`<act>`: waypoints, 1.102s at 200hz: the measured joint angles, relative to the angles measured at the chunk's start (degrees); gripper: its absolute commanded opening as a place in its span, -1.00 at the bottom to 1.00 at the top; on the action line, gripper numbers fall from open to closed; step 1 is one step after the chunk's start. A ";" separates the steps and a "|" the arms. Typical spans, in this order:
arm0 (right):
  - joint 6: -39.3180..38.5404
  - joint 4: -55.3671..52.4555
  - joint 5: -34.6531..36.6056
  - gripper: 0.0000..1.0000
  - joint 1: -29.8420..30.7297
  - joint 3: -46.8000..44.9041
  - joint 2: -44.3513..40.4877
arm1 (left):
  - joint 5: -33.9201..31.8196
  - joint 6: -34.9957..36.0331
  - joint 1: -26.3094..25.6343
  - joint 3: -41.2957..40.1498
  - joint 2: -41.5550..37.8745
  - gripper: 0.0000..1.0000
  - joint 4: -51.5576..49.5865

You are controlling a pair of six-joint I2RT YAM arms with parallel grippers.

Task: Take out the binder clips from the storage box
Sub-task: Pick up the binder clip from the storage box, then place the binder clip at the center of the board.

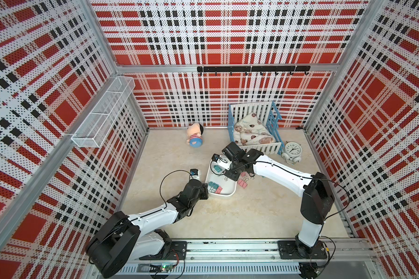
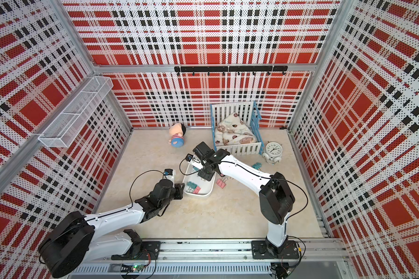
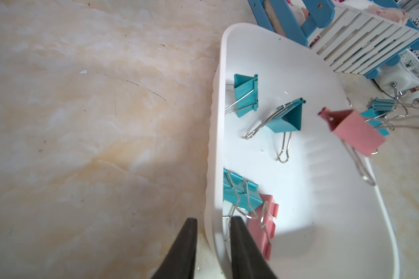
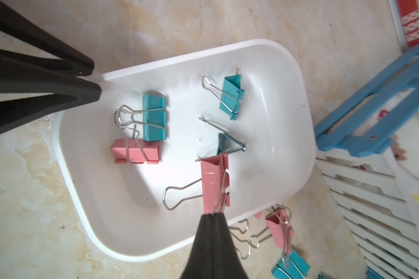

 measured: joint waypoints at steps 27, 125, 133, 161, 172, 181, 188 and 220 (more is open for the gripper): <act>0.74 -0.24 2.16 -1.00 -1.95 -2.12 -3.52 | 0.02 0.00 -0.02 0.00 0.00 -0.38 0.02; 9.57 -0.09 8.26 -1.00 -6.10 -16.81 -10.58 | 0.87 0.04 -0.02 0.00 0.00 -0.38 0.04; 10.14 -0.11 8.66 -1.00 -6.21 -17.49 -10.62 | 0.90 0.07 -0.02 0.00 0.00 -0.38 0.04; 12.20 0.02 9.57 -1.00 -6.82 -19.58 -10.80 | 1.03 0.07 -0.02 0.00 0.00 -0.38 0.04; 13.03 0.11 9.79 -1.00 -7.02 -20.35 -10.86 | 1.09 0.07 -0.02 0.00 0.00 -0.38 0.04; 13.49 0.13 9.90 -1.00 -7.06 -20.90 -10.86 | 1.11 0.09 -0.02 0.00 0.00 -0.38 0.04; 13.86 0.17 9.94 -1.00 -7.06 -21.24 -10.86 | 1.11 0.09 -0.02 0.00 0.00 -0.38 0.04; 14.99 0.57 10.08 -1.00 -7.06 -22.36 -10.86 | 1.25 0.11 -0.02 0.00 0.00 -0.38 0.07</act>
